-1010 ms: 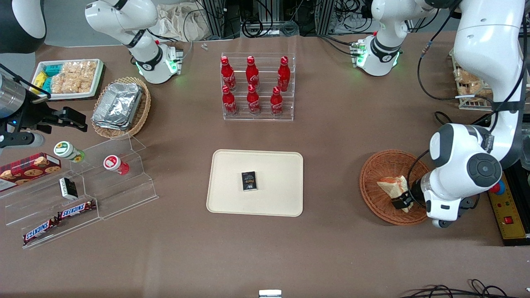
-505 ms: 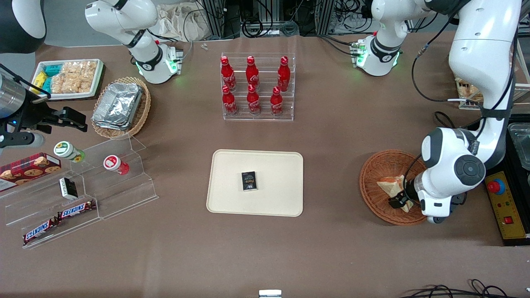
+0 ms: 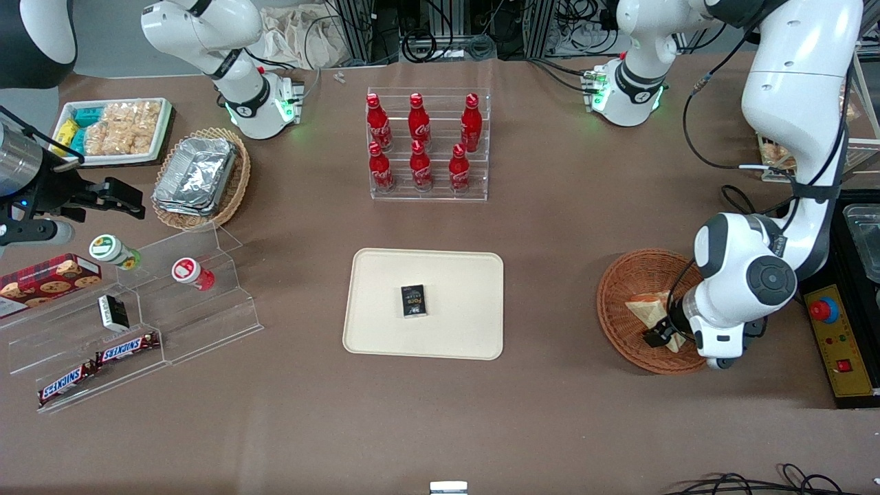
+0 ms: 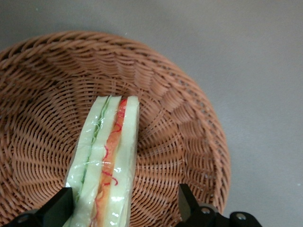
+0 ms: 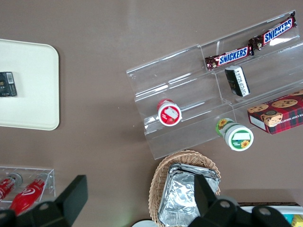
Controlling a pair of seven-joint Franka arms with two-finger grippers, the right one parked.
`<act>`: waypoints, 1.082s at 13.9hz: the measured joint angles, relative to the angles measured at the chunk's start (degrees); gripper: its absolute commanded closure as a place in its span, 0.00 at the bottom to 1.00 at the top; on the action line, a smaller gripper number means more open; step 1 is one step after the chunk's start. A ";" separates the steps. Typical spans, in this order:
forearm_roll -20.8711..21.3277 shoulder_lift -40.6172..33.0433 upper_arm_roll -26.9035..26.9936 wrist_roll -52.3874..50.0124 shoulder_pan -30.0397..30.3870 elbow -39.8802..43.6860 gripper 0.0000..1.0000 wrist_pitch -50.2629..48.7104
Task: Place sandwich from basket to tray
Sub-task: 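Lower the left gripper and close it on the sandwich, then lift the sandwich out of the basket with the left gripper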
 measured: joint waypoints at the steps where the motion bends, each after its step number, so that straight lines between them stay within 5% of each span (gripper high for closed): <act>1: 0.00 -0.03 -0.04 0.00 -0.01 1.16 0.00 -1.31; 5: 5.28 -0.08 -0.61 0.00 -0.11 7.03 0.00 -12.44; 10: 6.52 2.41 -0.56 -0.06 -0.12 1.92 0.00 -11.22; 11: 6.52 3.03 -0.54 -0.08 -0.11 1.80 0.18 -10.38; 12: 6.52 3.46 -0.55 -0.17 -0.13 1.81 0.72 -9.59; 13: 6.52 3.66 -0.60 -0.61 -0.17 1.86 1.00 -8.54; 15: 6.52 3.69 -0.76 -3.20 -0.35 2.46 1.00 -8.00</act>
